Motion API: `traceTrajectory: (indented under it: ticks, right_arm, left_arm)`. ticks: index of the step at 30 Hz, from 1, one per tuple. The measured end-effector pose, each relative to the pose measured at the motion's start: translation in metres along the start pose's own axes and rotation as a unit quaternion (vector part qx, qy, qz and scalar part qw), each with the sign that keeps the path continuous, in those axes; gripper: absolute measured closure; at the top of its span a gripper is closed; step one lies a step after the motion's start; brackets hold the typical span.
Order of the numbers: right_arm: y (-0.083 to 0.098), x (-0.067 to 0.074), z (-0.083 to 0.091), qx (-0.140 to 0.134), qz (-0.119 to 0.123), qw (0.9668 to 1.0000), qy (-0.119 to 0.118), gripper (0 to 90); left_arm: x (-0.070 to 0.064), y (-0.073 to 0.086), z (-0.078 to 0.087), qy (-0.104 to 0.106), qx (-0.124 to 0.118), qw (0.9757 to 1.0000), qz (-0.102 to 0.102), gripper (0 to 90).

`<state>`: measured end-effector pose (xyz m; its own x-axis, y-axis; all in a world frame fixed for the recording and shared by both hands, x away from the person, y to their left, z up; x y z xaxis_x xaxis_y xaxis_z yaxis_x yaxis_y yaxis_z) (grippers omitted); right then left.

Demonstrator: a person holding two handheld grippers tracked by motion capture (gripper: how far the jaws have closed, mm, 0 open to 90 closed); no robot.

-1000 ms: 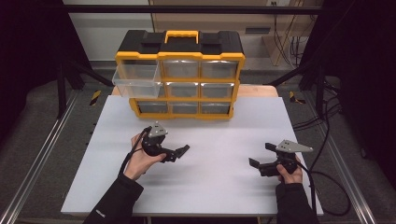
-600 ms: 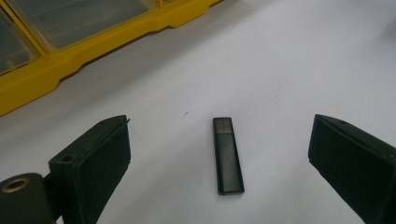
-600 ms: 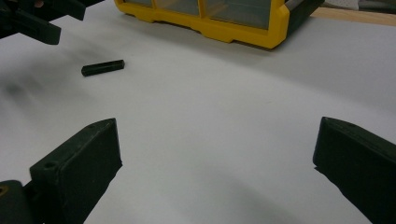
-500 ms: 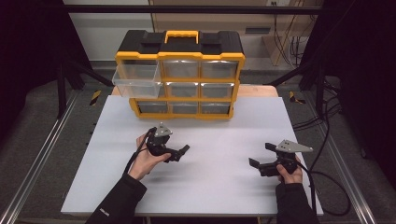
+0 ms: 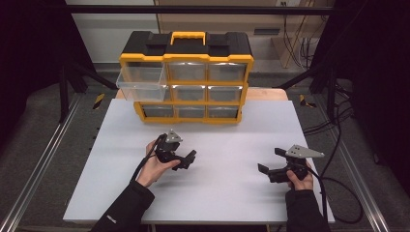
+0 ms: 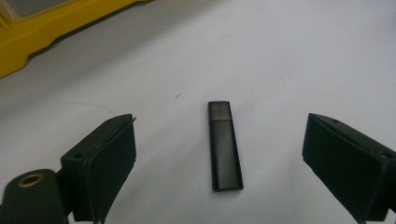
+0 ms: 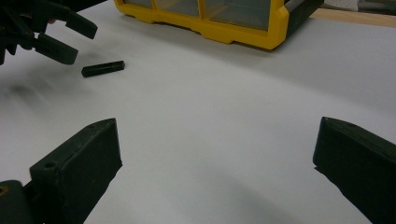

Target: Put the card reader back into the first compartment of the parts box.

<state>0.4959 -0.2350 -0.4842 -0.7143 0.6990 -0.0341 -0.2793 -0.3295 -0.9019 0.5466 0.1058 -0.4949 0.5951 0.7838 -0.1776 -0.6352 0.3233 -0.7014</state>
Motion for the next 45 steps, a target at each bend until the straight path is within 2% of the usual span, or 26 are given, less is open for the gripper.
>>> traceTrajectory:
  ticks: [5, 8, 17, 25, 29, 34, 45]
  right_arm:
    - [0.0, 0.0, 0.0, -0.001, 0.0, 1.0, 0.001, 1.1]
    - [-0.001, 0.0, 0.001, -0.002, 0.0, 1.0, 0.001, 1.1]
    - [-0.001, -0.001, 0.001, -0.003, 0.001, 1.0, 0.002, 1.1]
    - [-0.001, 0.0, 0.001, -0.002, 0.0, 1.0, 0.001, 1.1]
    - [-0.001, 0.0, 0.001, -0.002, 0.0, 1.0, 0.001, 1.1]
    - [-0.001, 0.0, 0.001, -0.002, 0.0, 1.0, 0.001, 1.1]
    - [-0.001, -0.001, 0.001, -0.003, -0.001, 1.0, 0.002, 1.1]
  left_arm:
    - [0.0, 0.001, -0.003, -0.001, 0.008, 1.0, 0.001, 15.4]
    - [0.001, 0.002, -0.004, -0.009, 0.011, 0.9999, -0.001, 18.4]
    - [0.001, 0.003, -0.007, -0.004, 0.029, 0.9995, 0.008, 25.6]
    - [0.0, 0.006, -0.012, -0.02, 0.047, 0.9987, -0.003, 34.0]
    - [-0.001, 0.008, -0.015, -0.025, 0.056, 0.9981, 0.0, 38.9]
    - [-0.002, 0.009, -0.016, -0.024, 0.05, 0.9984, 0.012, 46.1]
    - [-0.004, 0.01, -0.017, -0.027, 0.053, 0.9982, 0.007, 57.6]
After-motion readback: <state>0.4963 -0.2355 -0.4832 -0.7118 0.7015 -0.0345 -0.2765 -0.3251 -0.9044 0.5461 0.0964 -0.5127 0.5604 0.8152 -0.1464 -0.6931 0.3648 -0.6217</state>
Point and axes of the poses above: each handheld gripper's, and its own axes: z roughly backward along the jaws, y roughly out of its underside, x roughly to its left, the point moved 6 cm from there along -z, roughly forward along the jaws, and after that the axes turned 11 degrees about z, right-handed, at the moved point
